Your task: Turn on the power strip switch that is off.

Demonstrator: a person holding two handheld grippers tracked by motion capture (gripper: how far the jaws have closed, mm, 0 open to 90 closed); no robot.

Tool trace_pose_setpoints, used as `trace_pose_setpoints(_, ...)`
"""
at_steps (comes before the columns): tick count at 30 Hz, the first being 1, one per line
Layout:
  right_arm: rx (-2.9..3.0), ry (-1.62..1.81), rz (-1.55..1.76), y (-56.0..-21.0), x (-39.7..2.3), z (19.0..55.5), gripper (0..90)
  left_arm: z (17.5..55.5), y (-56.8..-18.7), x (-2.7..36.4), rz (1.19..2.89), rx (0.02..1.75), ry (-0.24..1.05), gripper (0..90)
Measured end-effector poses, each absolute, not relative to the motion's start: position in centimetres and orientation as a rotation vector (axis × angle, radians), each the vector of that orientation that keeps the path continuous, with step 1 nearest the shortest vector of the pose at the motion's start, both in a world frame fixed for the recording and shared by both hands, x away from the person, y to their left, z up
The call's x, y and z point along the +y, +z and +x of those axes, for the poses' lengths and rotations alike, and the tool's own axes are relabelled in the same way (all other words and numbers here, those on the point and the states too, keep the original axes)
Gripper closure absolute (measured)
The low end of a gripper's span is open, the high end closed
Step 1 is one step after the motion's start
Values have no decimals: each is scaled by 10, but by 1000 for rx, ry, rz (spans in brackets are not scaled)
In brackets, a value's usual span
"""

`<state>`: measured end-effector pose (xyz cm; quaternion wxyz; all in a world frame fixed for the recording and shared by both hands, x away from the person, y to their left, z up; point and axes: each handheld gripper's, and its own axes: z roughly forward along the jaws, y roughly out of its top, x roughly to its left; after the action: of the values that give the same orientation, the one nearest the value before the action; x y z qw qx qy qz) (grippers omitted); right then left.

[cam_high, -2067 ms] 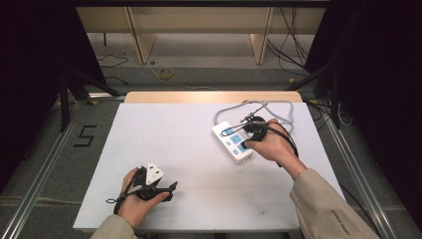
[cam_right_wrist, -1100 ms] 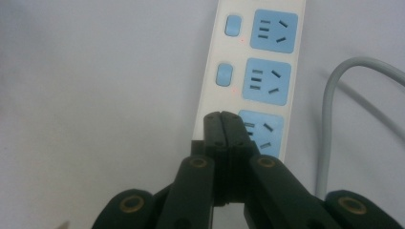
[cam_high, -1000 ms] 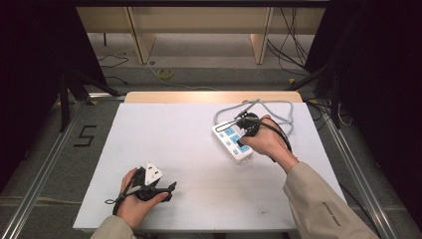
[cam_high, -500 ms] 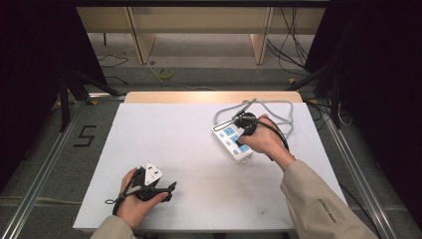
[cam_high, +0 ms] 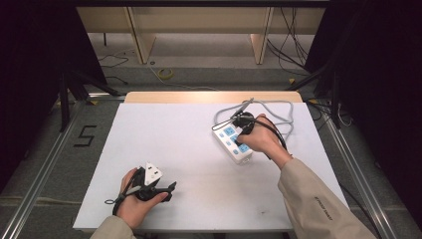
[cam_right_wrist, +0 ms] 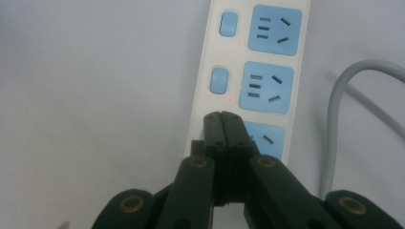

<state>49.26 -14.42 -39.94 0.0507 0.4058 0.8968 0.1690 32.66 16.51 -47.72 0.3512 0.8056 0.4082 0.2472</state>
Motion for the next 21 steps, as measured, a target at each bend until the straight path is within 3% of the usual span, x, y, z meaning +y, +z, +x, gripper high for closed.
trace_pose_setpoints(21,2731,482,1251,-406,-141,497,900,327,-477,165,2086,1057,641,202)
